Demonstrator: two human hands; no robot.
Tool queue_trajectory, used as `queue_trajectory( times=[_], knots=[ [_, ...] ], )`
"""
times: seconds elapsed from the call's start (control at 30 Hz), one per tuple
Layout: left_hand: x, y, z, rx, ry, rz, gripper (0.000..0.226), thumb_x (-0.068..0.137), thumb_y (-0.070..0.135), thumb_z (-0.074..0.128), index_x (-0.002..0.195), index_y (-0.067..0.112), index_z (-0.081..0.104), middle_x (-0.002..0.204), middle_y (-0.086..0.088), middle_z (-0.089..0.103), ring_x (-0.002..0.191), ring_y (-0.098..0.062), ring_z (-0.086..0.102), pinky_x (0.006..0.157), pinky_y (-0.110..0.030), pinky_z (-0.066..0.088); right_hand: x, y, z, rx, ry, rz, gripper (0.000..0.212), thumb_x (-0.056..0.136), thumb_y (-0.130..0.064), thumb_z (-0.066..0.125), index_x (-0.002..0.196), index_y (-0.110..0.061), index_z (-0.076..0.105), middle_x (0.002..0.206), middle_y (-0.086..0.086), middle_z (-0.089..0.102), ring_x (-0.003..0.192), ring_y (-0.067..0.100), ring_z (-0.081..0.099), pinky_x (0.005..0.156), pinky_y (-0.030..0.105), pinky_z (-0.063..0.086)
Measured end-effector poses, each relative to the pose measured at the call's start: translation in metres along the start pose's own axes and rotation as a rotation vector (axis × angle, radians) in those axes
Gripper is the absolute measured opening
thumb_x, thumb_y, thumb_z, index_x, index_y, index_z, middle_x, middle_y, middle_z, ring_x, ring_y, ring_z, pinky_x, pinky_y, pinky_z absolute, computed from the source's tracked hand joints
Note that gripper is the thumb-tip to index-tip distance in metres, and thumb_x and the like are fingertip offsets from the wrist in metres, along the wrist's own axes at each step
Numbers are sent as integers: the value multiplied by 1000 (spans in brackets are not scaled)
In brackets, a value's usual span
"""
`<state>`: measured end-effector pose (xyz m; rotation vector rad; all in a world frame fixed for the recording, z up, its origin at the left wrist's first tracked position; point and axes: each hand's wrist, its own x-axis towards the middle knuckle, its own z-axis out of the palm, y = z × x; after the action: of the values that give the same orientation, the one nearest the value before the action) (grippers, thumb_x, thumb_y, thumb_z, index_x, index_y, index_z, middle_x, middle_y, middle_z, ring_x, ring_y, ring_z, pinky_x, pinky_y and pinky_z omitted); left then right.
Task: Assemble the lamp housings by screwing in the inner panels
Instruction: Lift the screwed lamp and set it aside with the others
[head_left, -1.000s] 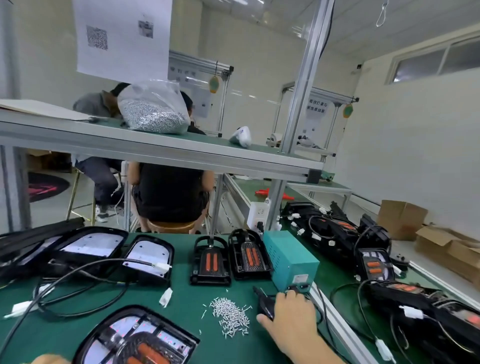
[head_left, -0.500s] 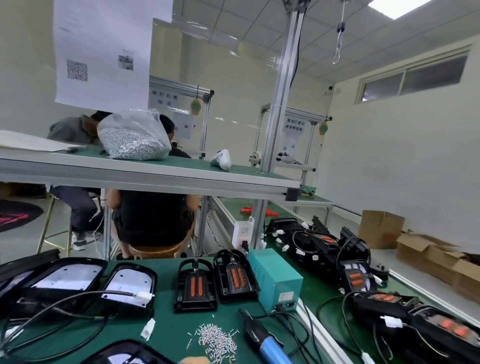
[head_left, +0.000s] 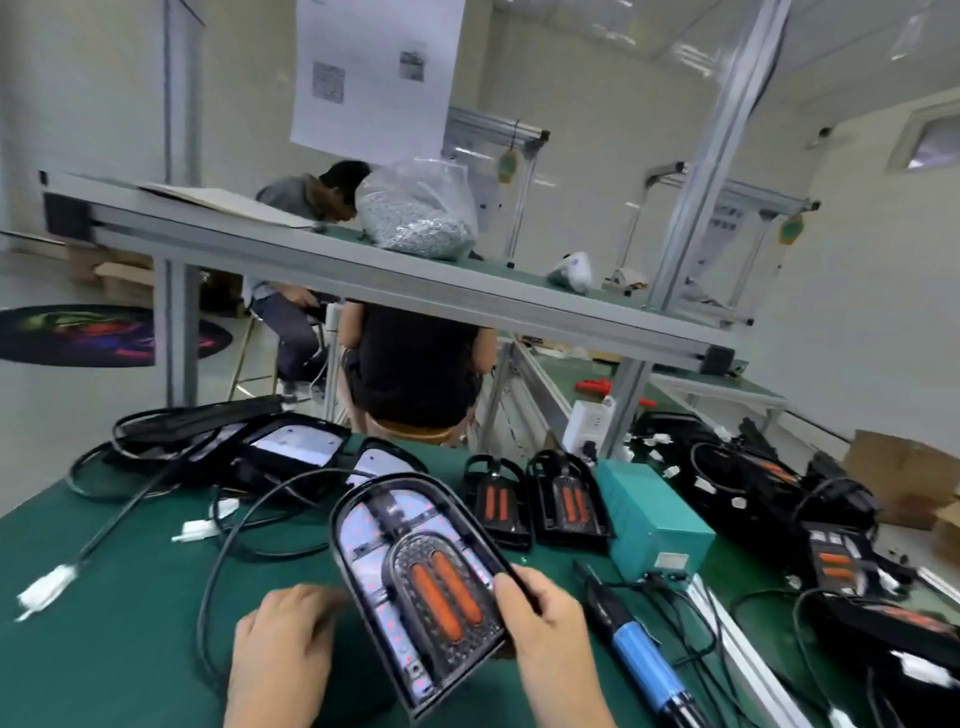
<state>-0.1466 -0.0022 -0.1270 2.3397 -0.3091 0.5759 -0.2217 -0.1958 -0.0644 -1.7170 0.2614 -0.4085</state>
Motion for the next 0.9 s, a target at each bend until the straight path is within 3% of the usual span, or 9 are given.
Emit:
queue_trajectory(
  times=[0.07,0.17,0.3,0.4,0.57,0.67,0.73,0.83,0.9],
  knots=[
    [-1,-12,-10,-94,122,-143,32,77,-1,62,95,23,72,99,-1,70,101,-34,60,85,-46,39,0,5,-1,67,16,-4,27,94,-8,60,80,-21,78,79,-3,76,69,6,64,71,27,51],
    [15,-34,-37,39,185,-281,37,83,8,67,119,16,62,126,-3,58,120,-29,43,95,-40,29,-1,8,0,111,-7,20,27,96,-16,58,87,-31,78,84,1,77,70,7,67,66,25,52],
    [41,-58,-52,120,-55,-474,55,88,34,63,136,16,43,137,-6,48,127,-29,36,101,-42,31,0,10,4,110,12,36,25,97,-20,57,83,-20,78,82,4,76,67,10,63,57,20,53],
    [45,-70,-47,-32,-177,-549,59,85,34,67,135,13,43,130,-8,55,124,-30,43,99,-41,39,-3,11,8,133,-7,61,24,97,-19,56,87,-10,75,86,9,76,74,17,63,68,32,54],
    [45,-75,-42,-152,-193,-594,23,87,10,60,109,12,58,95,-8,66,96,-28,59,85,-34,45,-5,15,7,142,-44,56,22,98,-18,54,93,-10,74,88,10,76,69,13,67,56,23,55],
    [48,-67,-40,-559,-135,-645,20,93,-2,46,105,3,61,71,-8,61,62,-21,50,60,-26,44,-4,22,6,101,-52,23,20,97,-18,56,94,-14,76,95,11,75,84,21,67,83,42,58],
    [50,-53,-43,-736,-118,-628,22,97,0,41,103,9,61,68,-5,59,53,-14,45,48,-18,35,-4,23,7,80,-73,-9,21,97,-15,57,99,-20,77,99,4,75,93,22,69,95,48,52],
    [51,-31,-48,-870,-138,-502,23,97,5,44,97,19,63,58,8,57,45,-5,40,42,-16,28,-5,23,14,41,-97,-53,22,95,-11,58,104,-24,75,102,-4,75,95,15,70,97,45,51],
    [51,-19,-53,-908,-175,-419,21,95,25,50,77,24,61,46,13,42,40,-3,27,45,-22,19,-4,22,19,20,-100,-94,23,95,-10,59,105,-24,75,103,-6,75,99,14,69,98,43,51]
  ],
)
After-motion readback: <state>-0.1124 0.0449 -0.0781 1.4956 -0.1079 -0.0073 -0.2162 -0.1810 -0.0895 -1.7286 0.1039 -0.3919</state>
